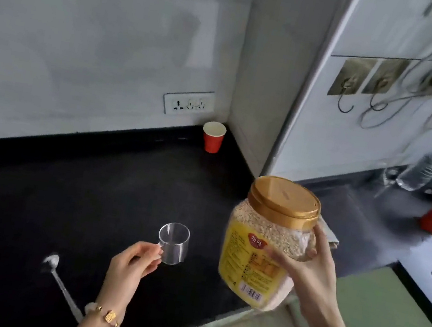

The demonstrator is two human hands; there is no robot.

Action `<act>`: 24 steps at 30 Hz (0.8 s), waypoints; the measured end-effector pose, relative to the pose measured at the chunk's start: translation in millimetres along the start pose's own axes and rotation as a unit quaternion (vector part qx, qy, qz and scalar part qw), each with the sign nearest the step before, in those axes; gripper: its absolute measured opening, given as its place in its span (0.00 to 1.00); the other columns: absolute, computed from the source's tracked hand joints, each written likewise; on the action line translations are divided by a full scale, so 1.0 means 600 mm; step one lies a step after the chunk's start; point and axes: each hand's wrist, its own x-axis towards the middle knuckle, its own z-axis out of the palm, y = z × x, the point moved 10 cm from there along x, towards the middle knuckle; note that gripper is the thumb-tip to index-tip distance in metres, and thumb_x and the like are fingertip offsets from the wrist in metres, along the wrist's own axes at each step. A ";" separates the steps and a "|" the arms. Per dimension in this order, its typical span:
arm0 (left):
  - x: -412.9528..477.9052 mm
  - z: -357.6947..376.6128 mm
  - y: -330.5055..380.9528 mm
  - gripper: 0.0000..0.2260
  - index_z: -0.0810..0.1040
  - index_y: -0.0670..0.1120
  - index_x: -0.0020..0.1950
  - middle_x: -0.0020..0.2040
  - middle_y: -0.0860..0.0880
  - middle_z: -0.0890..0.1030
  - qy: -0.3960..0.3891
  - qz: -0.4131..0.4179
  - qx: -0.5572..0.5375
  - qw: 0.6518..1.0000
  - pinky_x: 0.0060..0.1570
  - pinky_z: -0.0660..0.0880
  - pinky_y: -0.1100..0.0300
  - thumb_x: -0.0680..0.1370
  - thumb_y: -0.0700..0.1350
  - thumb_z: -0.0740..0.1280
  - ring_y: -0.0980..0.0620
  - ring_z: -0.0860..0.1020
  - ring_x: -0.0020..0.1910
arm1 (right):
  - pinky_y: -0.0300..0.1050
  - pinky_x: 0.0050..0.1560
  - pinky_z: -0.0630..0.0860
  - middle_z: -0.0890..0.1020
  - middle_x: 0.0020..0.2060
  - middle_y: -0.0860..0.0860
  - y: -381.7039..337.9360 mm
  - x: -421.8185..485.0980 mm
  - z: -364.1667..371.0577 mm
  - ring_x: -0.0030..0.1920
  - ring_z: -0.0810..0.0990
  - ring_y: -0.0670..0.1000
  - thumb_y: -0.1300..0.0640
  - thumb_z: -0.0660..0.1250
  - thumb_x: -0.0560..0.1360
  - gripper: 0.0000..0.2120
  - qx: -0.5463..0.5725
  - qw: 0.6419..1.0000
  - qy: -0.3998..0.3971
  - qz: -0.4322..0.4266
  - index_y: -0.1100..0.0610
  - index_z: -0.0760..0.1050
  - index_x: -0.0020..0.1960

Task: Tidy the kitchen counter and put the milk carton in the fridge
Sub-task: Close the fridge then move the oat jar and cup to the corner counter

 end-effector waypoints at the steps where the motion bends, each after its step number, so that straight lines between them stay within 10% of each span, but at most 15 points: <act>1: 0.012 0.004 0.010 0.07 0.81 0.38 0.44 0.44 0.41 0.82 0.017 0.003 -0.006 1.000 0.47 0.78 0.59 0.75 0.41 0.65 0.45 0.80 0.47 | 0.61 0.57 0.77 0.79 0.60 0.49 -0.010 0.035 0.012 0.59 0.80 0.54 0.44 0.84 0.43 0.56 -0.001 1.000 -0.022 -0.006 0.45 0.67 0.68; 24: 0.213 -0.165 0.049 0.07 0.81 0.40 0.44 0.45 0.40 0.82 0.215 -0.022 -0.036 0.976 0.47 0.79 0.61 0.76 0.41 0.66 0.45 0.81 0.49 | 0.58 0.59 0.77 0.74 0.63 0.49 0.016 0.366 0.437 0.62 0.76 0.51 0.45 0.82 0.48 0.46 -0.092 0.959 -0.261 -0.057 0.31 0.66 0.61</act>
